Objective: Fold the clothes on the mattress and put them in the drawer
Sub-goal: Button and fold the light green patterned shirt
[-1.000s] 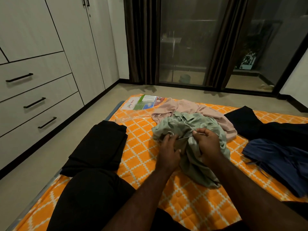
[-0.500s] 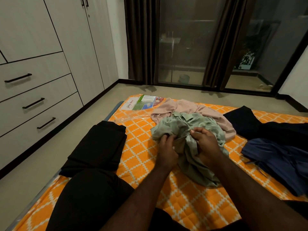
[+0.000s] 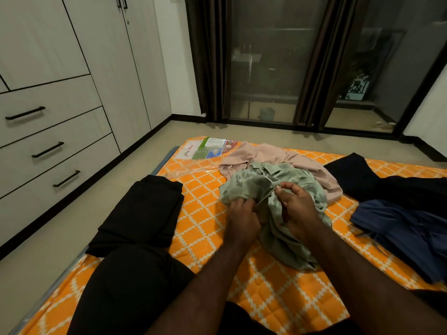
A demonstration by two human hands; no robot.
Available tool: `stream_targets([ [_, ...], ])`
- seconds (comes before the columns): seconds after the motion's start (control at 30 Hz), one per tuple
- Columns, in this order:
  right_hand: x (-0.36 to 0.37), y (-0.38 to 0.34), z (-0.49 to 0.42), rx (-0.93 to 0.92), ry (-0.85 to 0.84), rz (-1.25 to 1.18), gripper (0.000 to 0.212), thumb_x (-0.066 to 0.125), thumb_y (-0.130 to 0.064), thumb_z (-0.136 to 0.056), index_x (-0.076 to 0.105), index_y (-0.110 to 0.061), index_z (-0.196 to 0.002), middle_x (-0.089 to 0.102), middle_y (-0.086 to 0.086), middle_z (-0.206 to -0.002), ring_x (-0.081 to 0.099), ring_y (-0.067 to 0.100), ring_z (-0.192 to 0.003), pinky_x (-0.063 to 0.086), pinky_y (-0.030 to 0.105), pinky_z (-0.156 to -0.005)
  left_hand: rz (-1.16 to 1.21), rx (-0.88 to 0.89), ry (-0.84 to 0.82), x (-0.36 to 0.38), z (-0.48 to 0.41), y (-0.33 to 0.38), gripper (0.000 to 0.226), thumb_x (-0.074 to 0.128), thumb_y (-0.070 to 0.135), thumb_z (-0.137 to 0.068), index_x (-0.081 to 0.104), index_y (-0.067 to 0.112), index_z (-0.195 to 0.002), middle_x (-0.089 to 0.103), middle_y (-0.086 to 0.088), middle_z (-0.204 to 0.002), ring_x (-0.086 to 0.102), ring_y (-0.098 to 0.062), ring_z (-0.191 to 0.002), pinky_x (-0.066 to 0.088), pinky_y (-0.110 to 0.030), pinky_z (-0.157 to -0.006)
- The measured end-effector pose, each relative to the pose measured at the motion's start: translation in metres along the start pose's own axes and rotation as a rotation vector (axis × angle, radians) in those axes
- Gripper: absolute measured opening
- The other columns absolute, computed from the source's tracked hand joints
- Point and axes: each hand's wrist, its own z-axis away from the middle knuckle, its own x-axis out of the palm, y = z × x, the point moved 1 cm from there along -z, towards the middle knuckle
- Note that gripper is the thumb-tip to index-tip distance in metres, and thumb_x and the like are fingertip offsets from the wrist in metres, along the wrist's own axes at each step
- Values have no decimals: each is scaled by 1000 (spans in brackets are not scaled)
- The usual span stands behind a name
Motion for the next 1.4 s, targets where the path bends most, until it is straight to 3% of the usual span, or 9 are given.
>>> stream_targets([
  [0.17, 1, -9, 6, -34, 0, -21, 9, 58, -12, -103, 62, -8, -110, 66, 8, -78, 61, 5, -47, 43, 17, -37, 67, 211, 144, -9, 0, 13, 30, 45, 14, -93, 62, 10, -117, 67, -14, -89, 64, -32, -81, 54, -41, -70],
  [0.33, 1, -6, 5, -48, 41, 30, 10, 61, -19, -102, 66, -15, -110, 73, 13, -94, 70, 16, -71, 51, 24, -46, -39, 394, 246, -9, 0, 21, 26, 52, 15, -94, 67, 6, -113, 61, -13, -77, 59, -31, -69, 48, -39, -63],
  [0.4, 1, -6, 5, -33, 59, 40, 10, 63, -19, -101, 66, -16, -109, 74, 13, -94, 71, 18, -72, 52, 26, -48, 21, 326, 206, -7, 1, 21, 5, 61, 16, -91, 61, 11, -92, 54, -11, -81, 51, -28, -73, 42, -36, -66],
  [0.47, 0, -6, 4, -16, 48, 54, 10, 63, -16, -101, 65, -12, -110, 71, 11, -85, 66, 10, -57, 47, 21, -41, 117, 156, 103, -6, -2, 17, 18, 67, 17, -86, 50, 16, -80, 47, -4, -84, 44, -20, -76, 32, -30, -68],
  [0.63, -6, 0, -1, 60, 37, 92, 20, 67, -14, -98, 64, -2, -114, 60, 4, -63, 50, 10, -39, 37, 21, -35, 243, -200, -225, -1, -4, 2, 15, 65, 10, -81, 51, 15, -84, 53, 4, -71, 47, -15, -64, 35, -30, -60],
  [0.9, -11, 4, -11, 131, 55, 49, 26, 57, -4, -101, 58, -10, -126, 71, 13, -108, 70, 20, -85, 55, 29, -56, 593, -279, -392, 0, 3, 7, 17, 64, 4, -84, 73, 18, -88, 74, -3, -91, 70, -20, -89, 57, -35, -77],
  [1.03, -10, -1, -11, 245, 29, 83, 46, 53, 7, -89, 54, -10, -132, 58, 13, -97, 55, 22, -79, 43, 35, -67, 720, -338, -329, 1, 4, 3, 24, 58, -2, -92, 78, 11, -97, 76, -4, -97, 71, -14, -90, 56, -27, -76],
  [1.23, -19, -25, -7, 63, -49, 746, 24, 64, 2, -87, 71, -10, -107, 73, 10, -95, 70, 25, -82, 59, 41, -74, 818, -330, -183, -4, 1, 3, 18, 67, -3, -91, 77, 10, -99, 77, -7, -92, 74, -21, -86, 61, -34, -75],
  [1.4, -36, -39, -11, 166, -284, 1136, 11, 86, -14, -80, 78, -6, -82, 70, 6, -74, 63, 17, -68, 54, 30, -65, 888, -364, -66, -6, 0, 5, 17, 76, -1, -85, 75, 13, -96, 76, -9, -90, 73, -20, -83, 62, -38, -73],
])
